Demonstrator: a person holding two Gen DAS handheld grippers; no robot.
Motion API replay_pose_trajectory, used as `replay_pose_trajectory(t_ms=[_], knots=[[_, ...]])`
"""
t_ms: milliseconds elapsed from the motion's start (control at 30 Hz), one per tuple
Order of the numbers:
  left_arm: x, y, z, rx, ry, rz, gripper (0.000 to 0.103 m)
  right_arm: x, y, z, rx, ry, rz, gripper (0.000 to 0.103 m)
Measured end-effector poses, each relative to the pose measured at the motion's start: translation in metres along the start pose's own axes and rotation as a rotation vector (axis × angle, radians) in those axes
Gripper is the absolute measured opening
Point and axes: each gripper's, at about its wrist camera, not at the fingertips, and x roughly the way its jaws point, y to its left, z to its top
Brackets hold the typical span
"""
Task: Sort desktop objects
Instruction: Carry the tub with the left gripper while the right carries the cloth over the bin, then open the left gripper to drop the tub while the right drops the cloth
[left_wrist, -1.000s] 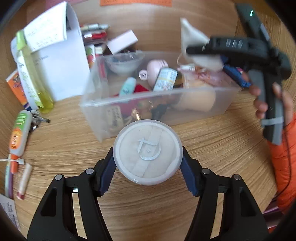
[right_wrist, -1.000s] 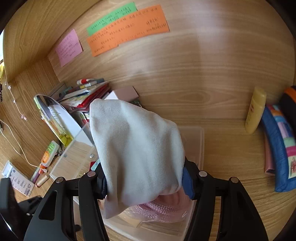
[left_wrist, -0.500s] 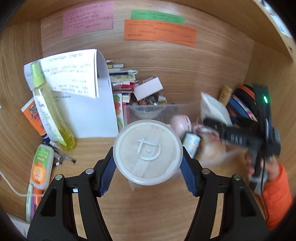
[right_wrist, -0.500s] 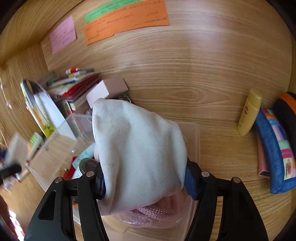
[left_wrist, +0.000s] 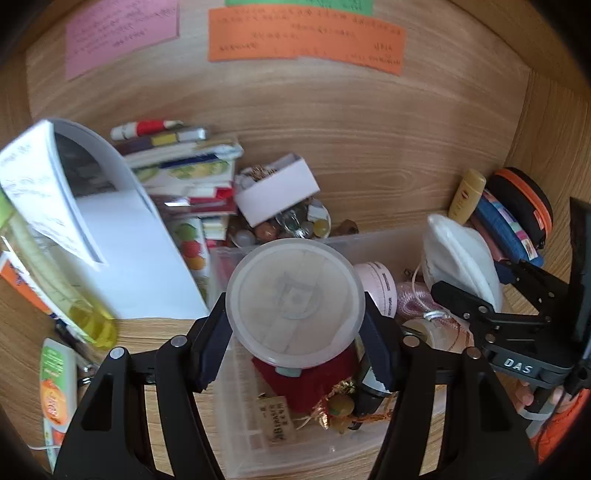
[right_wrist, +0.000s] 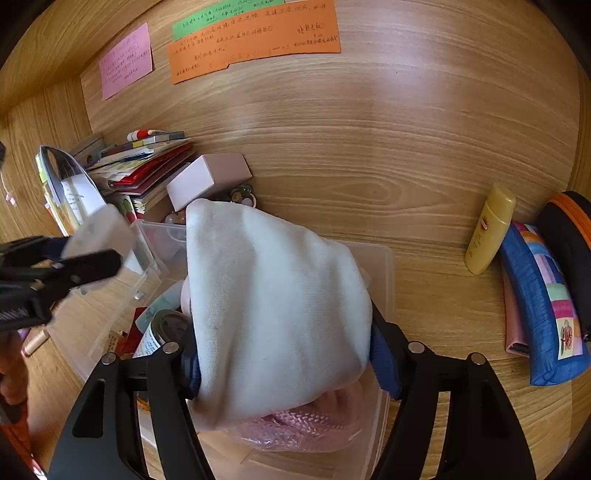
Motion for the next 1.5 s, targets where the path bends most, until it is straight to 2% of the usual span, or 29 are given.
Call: replay_pose_trajectory(t_ms=[167,467,633,800,1033,1133,1267,1367,1500], knots=[[0.010,-0.001,-0.007,0.014,0.021,-0.040,0.065,-0.001,0.007,-0.002,-0.008,0.007,0.000,0.082],[0.017,-0.003,-0.011,0.025,0.055,-0.082,0.065,-0.002,0.013,-0.006,-0.031,0.013,-0.026,0.084],[0.008,-0.005,-0.011,0.033,0.016,-0.070,0.065,-0.003,0.012,-0.006,-0.023,0.010,-0.024,0.084],[0.006,-0.004,-0.013,0.032,0.010,-0.056,0.065,-0.004,0.013,-0.005,-0.032,0.006,-0.034,0.084],[0.003,-0.005,-0.015,0.024,-0.008,-0.048,0.068,-0.019,0.013,0.000,-0.026,-0.061,-0.034,0.084],[-0.001,-0.005,-0.017,0.021,-0.019,-0.040,0.068,-0.027,0.016,0.001,-0.036,-0.090,-0.019,0.088],[-0.007,-0.002,-0.019,0.005,-0.029,-0.046,0.072,-0.035,0.022,0.001,-0.058,-0.116,-0.010,0.093],[-0.017,0.000,-0.020,-0.008,-0.049,-0.041,0.075,-0.038,0.025,0.001,-0.055,-0.105,0.041,0.094],[-0.030,0.002,-0.022,-0.019,-0.069,-0.038,0.082,-0.043,0.032,0.003,-0.085,-0.101,0.029,0.094]])
